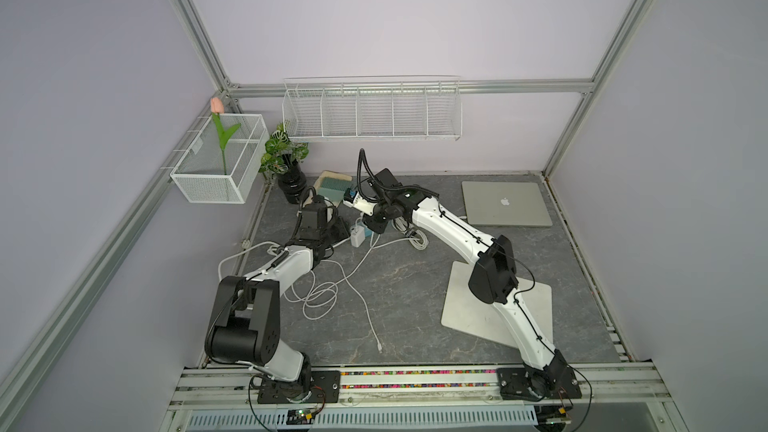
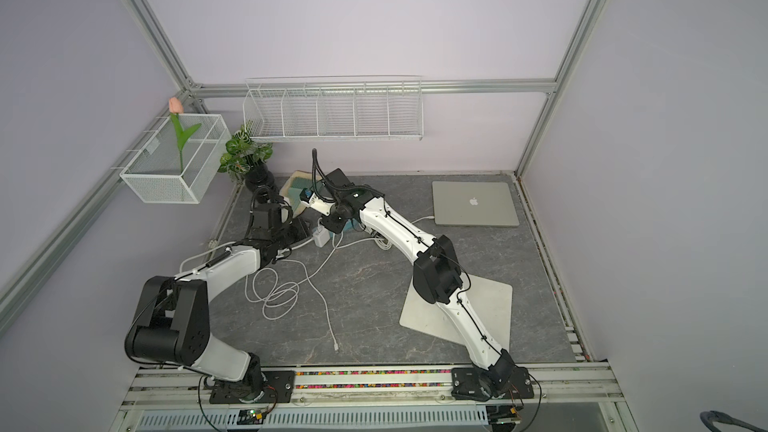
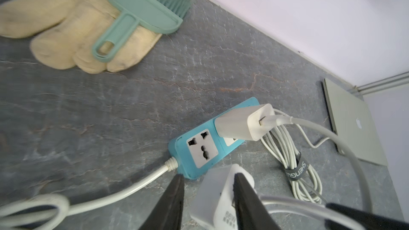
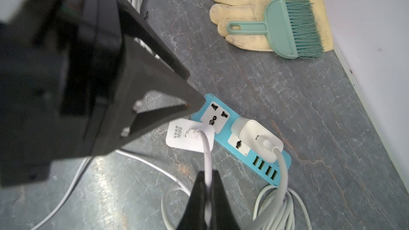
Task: Unplug the laptop charger
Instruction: Remove the plug from the socket, then remove the charging cable from the plug.
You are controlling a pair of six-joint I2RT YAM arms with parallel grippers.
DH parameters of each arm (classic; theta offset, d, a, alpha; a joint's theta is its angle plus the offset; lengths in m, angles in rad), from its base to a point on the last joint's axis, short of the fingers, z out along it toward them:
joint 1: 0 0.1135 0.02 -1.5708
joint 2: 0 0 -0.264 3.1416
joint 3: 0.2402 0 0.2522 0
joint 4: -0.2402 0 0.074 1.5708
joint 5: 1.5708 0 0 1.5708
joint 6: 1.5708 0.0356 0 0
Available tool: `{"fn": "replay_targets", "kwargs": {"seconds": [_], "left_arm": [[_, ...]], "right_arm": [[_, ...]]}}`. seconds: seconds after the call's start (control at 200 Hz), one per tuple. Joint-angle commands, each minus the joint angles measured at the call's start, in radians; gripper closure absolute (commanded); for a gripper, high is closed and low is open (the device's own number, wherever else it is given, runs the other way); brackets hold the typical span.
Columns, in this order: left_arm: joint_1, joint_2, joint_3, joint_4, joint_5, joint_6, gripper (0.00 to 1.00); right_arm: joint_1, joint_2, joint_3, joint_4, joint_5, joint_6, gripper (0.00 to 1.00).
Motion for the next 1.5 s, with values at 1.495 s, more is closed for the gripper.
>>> {"fn": "replay_targets", "kwargs": {"seconds": [1.495], "left_arm": [[-0.117, -0.096, -0.228, 0.333, 0.134, 0.334, 0.44]], "right_arm": [[0.044, -0.192, -0.072, -0.12, -0.181, 0.292, 0.93]]}}
